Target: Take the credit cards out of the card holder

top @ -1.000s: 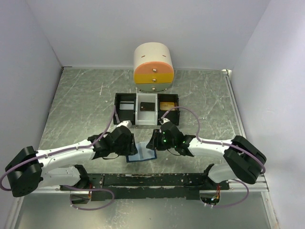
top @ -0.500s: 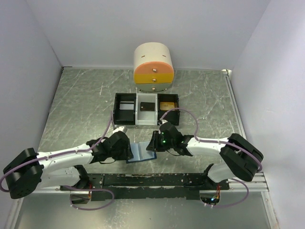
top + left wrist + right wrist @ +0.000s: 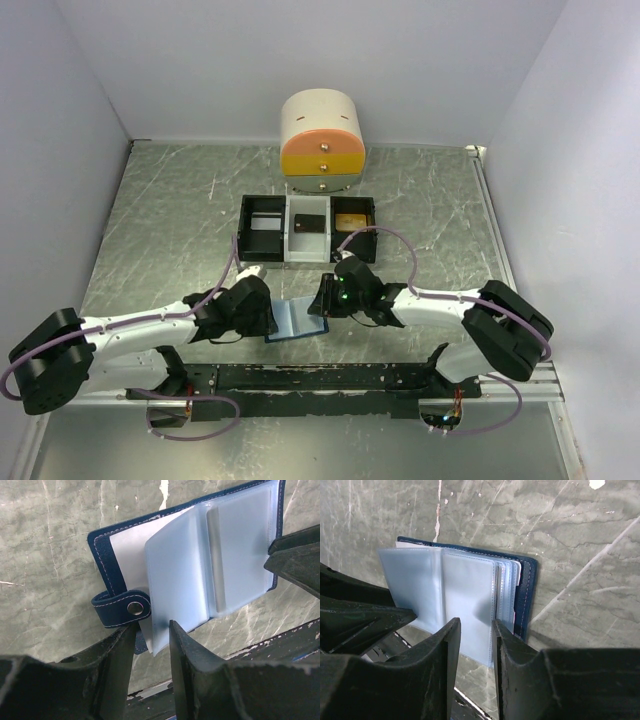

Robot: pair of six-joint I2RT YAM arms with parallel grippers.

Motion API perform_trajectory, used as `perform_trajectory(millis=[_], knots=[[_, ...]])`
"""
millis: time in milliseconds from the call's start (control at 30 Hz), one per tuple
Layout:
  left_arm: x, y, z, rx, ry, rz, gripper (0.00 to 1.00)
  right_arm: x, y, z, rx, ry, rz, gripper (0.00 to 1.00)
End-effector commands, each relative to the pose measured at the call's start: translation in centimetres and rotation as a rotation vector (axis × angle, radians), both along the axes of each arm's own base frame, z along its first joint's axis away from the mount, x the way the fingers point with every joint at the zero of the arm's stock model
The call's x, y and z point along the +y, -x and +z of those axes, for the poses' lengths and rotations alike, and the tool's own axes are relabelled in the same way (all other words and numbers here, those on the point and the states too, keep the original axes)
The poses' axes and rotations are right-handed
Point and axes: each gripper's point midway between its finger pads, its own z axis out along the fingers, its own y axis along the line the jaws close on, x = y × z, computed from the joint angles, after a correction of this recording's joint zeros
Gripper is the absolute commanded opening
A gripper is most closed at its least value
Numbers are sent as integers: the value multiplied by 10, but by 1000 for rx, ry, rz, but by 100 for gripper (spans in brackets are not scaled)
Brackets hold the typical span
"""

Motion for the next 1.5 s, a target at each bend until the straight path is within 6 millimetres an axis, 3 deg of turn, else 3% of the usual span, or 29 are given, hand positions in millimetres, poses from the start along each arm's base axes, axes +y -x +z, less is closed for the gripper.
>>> perform_trajectory(millis=[0,133,633,967,1100,1467], knots=[[0,-2,-1,-17,-18,-5,45,-1,4,-7,19,5,-1,32],[0,-2,-2,-17,-17,-7,43,2,4,-7,24,-2,7,30],[-3,-1,-8,-1,-41,-23,34,28,6,22,17,-137,79,22],[-1,-1,-7,-5,-43,-12,33,43,5,29,36,-190,105,22],[0,-1,-6,-10,-41,-7,33,40,1,33,12,-173,87,22],[-3,-2,-10,-3,-37,-12,33,41,5,42,-14,-173,144,31]])
